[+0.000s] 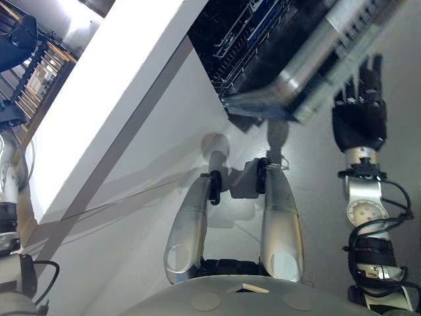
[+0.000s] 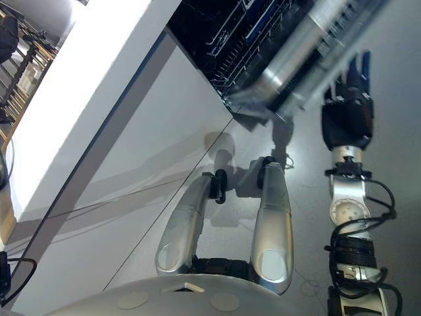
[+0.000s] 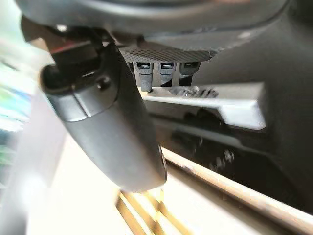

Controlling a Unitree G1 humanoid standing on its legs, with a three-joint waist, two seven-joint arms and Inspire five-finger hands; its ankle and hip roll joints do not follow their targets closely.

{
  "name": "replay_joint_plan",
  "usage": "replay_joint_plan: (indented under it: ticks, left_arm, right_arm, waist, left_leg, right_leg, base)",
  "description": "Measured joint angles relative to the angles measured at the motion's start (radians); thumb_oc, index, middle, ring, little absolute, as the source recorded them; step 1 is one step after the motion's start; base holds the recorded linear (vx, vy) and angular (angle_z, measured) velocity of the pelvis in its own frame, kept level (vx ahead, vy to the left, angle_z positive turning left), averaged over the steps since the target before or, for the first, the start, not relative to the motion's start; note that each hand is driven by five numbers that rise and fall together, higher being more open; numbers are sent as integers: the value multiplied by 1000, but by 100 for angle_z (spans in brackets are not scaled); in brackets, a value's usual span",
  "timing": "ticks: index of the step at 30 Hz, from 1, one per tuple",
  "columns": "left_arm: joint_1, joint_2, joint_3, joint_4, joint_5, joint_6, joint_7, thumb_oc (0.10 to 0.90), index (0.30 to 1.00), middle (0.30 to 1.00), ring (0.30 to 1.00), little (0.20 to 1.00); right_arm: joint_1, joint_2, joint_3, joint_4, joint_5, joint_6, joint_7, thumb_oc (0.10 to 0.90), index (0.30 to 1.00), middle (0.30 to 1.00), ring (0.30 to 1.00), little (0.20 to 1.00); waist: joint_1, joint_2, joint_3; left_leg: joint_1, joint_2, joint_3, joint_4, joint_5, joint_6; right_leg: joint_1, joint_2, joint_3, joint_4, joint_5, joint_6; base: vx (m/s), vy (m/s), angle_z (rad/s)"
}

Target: Pick up plates and place into dishwasher.

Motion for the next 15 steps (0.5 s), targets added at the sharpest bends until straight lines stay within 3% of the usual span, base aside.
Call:
replay_joint_plan:
  ticks: [3, 6, 10, 12, 15]
  left_arm:
    - [-60, -43, -54, 1, -4, -1, 0, 800, 900, 900, 900, 900]
    - [-18, -70, -65, -4, -22, -1, 1, 800, 900, 900, 900, 900]
    - [23, -90, -65, 46, -27, -2, -1, 800, 900, 900, 900, 900]
    - [30, -120, -61, 50, -27, -24, -4, 800, 900, 900, 900, 900]
    - [79, -187, -40, 30, -26, -70, -2, 800, 900, 900, 900, 900]
  right_arm:
    - [-50, -37, 131, -60, -143, 101, -10, 800, 900, 900, 900, 900]
    - [8, -44, 121, -57, -173, 112, -27, 800, 900, 900, 900, 900]
    - [23, -60, 121, -57, -260, 124, -68, 800, 900, 900, 900, 900]
    - [47, -37, 101, -42, -299, 113, -86, 800, 900, 900, 900, 900]
    - [102, 75, 65, 31, -363, 86, -97, 800, 900, 900, 900, 900]
  waist:
    - [17, -6, -6]
    - [15, -26, -35]
    - [15, -31, -59]
    - [14, -34, -69]
    - [24, -60, -118]
  left_leg:
    - [58, -2, 1, -71, 30, 4]
    - [105, -2, 20, -133, 49, 9]
    - [151, 6, 16, -187, 56, 9]
    - [183, 11, 17, -233, 72, 11]
    - [254, 13, 18, -334, 100, 17]
  right_leg:
    - [71, 4, -9, -51, 0, 0]
    - [110, 28, 30, -85, 18, -10]
    - [161, 38, 23, -147, 32, -19]
    - [195, 40, 15, -189, 44, -18]
    - [265, 50, 13, -285, 72, -9]
  base:
    - [54, 115, 42]
    - [35, 96, 24]
    - [20, 112, -9]
    - [16, 117, 12]
    - [48, 121, 2]
